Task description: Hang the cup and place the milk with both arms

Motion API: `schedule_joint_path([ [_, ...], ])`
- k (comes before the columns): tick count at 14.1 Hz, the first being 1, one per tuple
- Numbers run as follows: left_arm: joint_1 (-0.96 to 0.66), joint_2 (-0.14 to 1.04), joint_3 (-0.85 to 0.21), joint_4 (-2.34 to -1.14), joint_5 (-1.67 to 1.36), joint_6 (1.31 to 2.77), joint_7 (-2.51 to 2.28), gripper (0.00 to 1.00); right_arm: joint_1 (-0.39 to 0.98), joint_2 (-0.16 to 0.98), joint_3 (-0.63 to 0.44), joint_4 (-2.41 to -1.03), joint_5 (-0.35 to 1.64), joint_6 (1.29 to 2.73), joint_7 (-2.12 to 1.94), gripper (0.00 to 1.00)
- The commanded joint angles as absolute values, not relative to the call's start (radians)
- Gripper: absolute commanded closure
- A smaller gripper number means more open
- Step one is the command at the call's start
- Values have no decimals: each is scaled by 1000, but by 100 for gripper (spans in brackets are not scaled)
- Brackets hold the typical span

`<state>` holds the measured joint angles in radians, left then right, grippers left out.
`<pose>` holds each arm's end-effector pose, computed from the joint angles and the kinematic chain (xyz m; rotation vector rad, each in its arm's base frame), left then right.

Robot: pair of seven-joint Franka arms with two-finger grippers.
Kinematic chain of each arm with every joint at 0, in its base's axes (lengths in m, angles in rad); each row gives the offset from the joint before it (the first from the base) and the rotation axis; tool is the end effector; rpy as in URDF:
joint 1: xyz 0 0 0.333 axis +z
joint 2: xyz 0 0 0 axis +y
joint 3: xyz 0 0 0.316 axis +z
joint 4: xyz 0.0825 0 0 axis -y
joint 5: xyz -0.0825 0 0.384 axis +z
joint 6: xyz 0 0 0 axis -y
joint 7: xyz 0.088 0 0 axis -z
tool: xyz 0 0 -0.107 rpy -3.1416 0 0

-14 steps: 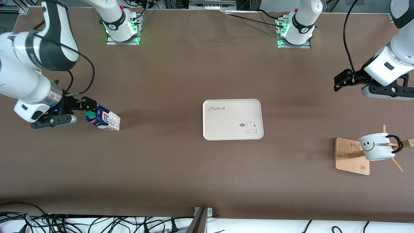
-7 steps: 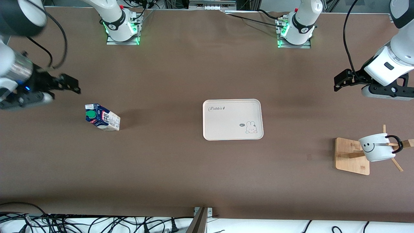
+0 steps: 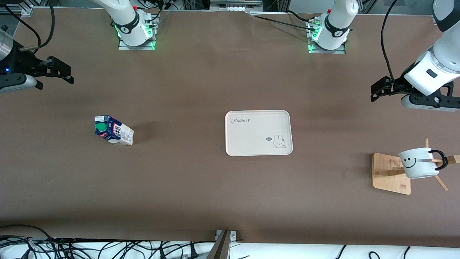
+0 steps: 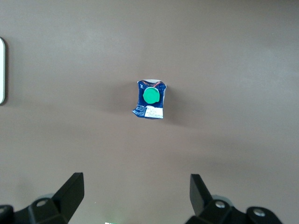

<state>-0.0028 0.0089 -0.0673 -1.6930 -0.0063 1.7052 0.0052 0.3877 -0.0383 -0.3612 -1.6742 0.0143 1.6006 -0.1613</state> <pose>0.5637 -0.0400 0.5732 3.1325 -0.1167 0.0049 0.5436 0.0124 0.5979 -3.0971 -0.2914 0.0557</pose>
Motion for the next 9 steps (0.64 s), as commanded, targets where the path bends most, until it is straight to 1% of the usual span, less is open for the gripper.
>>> schedule_joint_path([
  [1,-5,14,-80,-1675,-12,1710,11,0,231,-46,-198,-1672,-21,1608,-144,0],
  [3,-3,11,-89,-1680,-11,1710,11,0,172,-35,-158,-1667,-14,1605,-155,0],
  [9,-2,11,-94,-1680,-11,1710,11,0,173,-25,-158,-1652,-9,1611,-140,0],
])
